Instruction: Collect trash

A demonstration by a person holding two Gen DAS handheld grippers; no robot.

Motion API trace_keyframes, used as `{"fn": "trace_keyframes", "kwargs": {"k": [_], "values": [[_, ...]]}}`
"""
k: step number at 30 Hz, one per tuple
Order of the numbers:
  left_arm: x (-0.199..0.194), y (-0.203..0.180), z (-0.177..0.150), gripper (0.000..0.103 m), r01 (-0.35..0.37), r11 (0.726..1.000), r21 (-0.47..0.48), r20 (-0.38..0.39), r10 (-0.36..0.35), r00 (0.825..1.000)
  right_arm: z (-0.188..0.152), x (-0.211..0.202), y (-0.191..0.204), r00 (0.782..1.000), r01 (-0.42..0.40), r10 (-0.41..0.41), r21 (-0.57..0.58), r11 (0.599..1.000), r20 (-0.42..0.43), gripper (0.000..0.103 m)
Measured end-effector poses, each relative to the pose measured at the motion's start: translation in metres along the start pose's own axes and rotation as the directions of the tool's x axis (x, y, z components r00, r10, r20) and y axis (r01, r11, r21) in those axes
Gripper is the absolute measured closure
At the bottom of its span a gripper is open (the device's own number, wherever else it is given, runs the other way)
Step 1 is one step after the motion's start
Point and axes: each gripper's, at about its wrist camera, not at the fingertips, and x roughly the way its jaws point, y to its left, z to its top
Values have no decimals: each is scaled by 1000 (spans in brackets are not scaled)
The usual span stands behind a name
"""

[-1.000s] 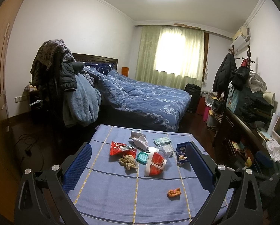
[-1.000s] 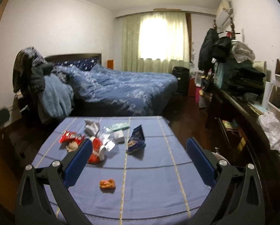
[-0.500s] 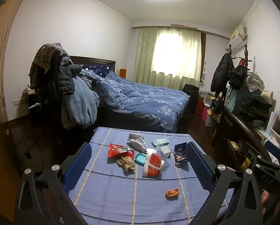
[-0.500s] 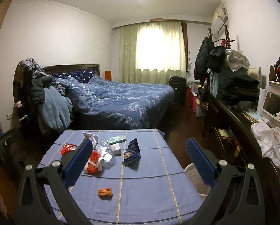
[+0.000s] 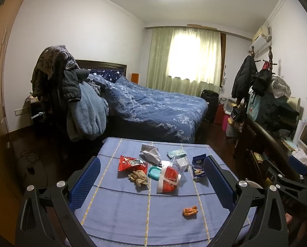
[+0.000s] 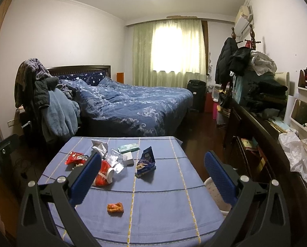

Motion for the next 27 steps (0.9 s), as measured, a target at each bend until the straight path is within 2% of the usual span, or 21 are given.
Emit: {"fn": "trace_keyframes", "kwargs": {"k": [5, 9, 14, 15, 18, 24, 27], "values": [[34, 6, -12, 4, -30, 1000, -2, -79, 30, 996, -15, 28, 6, 997, -23, 22, -16, 1000, -71, 3], [79, 16, -31, 4, -59, 998, -15, -190, 55, 980, -35, 63, 10, 986, -38, 34, -22, 999, -164, 3], [145, 32, -59, 4, -93, 995, -29, -345, 77, 936, -61, 116, 13, 954, -54, 48, -11, 998, -295, 3], [162, 34, -64, 4, -95, 995, -29, -382, 77, 921, -66, 123, 14, 948, -57, 52, -8, 998, -314, 3], [199, 36, -71, 4, -116, 993, -28, -442, 92, 892, -76, 148, 15, 926, -78, 75, 7, 997, -371, 3], [267, 38, -79, 4, -199, 979, -35, -515, 153, 843, -82, 176, 16, 904, -116, 112, 15, 993, -412, 3], [288, 40, -86, 8, -222, 974, -47, -549, 160, 820, -79, 186, 15, 906, -126, 122, 17, 992, -405, 3]]}}
